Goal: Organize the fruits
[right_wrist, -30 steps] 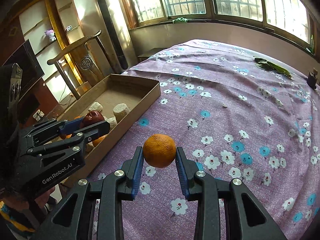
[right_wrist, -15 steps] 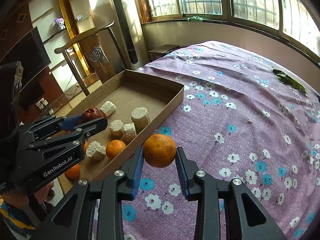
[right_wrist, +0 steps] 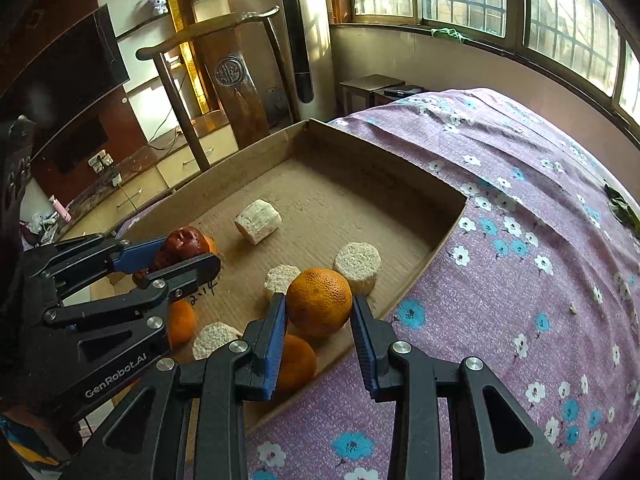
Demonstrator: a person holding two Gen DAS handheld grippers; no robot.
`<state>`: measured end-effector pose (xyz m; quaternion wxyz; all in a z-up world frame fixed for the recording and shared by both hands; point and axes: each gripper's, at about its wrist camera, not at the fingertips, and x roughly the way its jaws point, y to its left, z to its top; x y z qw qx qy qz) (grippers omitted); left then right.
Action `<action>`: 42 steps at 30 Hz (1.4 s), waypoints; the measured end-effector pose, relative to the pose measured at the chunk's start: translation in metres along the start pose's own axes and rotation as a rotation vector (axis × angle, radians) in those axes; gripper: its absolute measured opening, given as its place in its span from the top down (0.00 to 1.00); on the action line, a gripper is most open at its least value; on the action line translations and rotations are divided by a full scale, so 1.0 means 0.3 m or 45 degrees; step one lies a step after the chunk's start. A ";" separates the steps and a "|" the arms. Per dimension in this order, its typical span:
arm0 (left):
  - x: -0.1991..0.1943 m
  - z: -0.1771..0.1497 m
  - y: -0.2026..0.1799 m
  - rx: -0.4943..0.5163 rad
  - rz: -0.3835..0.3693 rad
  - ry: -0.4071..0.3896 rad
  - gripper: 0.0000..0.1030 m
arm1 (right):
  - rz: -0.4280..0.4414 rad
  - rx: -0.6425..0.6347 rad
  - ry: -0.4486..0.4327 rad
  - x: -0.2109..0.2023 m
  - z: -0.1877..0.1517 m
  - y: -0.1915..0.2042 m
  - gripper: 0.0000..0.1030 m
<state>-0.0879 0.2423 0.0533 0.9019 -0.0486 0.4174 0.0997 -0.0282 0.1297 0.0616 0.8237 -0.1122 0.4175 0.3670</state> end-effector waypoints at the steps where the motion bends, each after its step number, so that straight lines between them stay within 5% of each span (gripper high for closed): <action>1: 0.005 0.000 0.004 -0.003 0.001 0.004 0.71 | -0.005 -0.004 0.001 0.012 0.012 -0.001 0.66; 10: 0.017 0.002 -0.007 -0.009 0.027 -0.001 0.70 | -0.013 -0.044 0.015 0.082 0.054 0.009 0.64; 17: 0.016 -0.009 0.021 -0.049 0.056 -0.018 0.37 | 0.019 0.016 0.022 0.068 0.038 -0.017 0.63; 23: 0.008 -0.030 0.022 -0.050 0.096 -0.039 0.25 | 0.023 0.045 0.029 0.048 0.008 -0.022 0.63; 42: -0.170 -0.057 -0.061 -0.015 0.109 -0.232 0.12 | -0.017 0.124 -0.154 -0.209 -0.114 -0.018 0.35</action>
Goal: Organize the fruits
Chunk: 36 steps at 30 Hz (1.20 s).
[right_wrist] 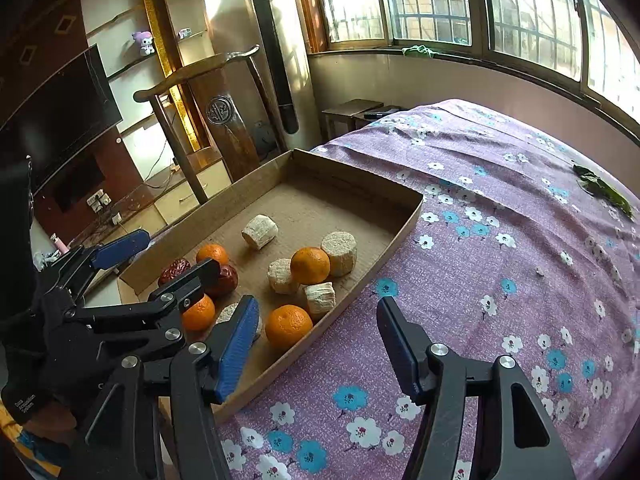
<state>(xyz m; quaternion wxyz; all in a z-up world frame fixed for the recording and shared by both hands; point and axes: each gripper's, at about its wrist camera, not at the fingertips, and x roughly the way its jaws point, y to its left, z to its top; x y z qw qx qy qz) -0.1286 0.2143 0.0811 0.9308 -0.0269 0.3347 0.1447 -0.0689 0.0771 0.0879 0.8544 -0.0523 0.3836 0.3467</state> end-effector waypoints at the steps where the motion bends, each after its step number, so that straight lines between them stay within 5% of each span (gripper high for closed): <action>1: -0.008 -0.001 -0.003 -0.001 -0.005 -0.003 0.12 | -0.002 -0.001 -0.003 -0.011 -0.005 0.000 0.35; 36: -0.064 -0.011 -0.033 0.010 -0.014 -0.023 0.12 | -0.013 0.037 0.005 -0.065 -0.063 -0.051 0.32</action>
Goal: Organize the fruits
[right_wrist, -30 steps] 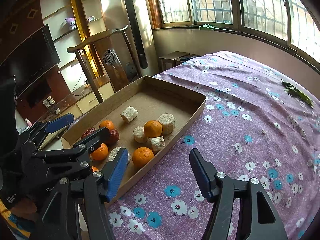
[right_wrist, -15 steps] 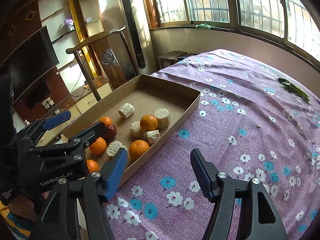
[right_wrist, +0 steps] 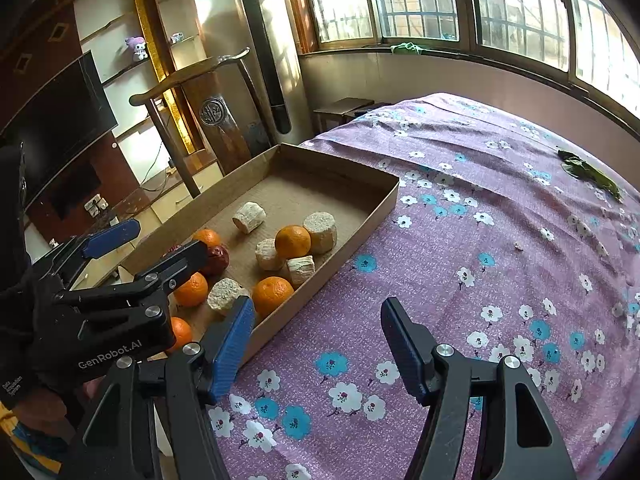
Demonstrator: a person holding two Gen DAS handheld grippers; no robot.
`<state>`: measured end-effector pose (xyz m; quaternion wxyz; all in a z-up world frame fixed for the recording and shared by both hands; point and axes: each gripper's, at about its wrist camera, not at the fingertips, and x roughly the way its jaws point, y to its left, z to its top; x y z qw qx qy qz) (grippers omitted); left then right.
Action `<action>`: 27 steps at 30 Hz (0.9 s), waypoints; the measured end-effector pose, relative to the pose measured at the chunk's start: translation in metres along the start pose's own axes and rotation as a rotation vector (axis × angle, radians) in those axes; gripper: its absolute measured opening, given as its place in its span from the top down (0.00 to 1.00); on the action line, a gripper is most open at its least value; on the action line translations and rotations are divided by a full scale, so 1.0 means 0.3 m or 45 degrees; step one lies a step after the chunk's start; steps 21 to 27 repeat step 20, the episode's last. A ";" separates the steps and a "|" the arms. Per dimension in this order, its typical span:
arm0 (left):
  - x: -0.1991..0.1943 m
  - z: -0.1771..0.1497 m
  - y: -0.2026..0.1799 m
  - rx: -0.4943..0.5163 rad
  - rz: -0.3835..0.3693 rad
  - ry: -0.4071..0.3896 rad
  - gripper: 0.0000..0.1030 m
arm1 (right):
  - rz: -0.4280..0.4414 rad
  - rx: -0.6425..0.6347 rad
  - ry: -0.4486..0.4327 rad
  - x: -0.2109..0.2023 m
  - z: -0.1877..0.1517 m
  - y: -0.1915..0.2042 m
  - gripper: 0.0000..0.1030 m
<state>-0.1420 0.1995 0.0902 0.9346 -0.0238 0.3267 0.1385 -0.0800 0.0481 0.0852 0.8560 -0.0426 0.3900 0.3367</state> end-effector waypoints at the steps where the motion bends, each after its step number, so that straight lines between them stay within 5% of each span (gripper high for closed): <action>1: 0.000 0.000 0.000 -0.001 0.002 0.000 0.12 | 0.000 -0.001 0.003 0.003 -0.001 0.001 0.32; 15: -0.004 -0.006 -0.011 0.021 -0.003 -0.019 0.12 | -0.003 -0.003 0.028 0.026 0.001 -0.019 0.31; 20: -0.020 0.013 -0.113 0.077 -0.104 -0.009 0.11 | -0.056 0.033 0.010 -0.016 -0.013 -0.086 0.31; 27: -0.020 0.013 -0.113 0.077 -0.104 -0.009 0.11 | -0.056 0.033 0.010 -0.016 -0.013 -0.086 0.31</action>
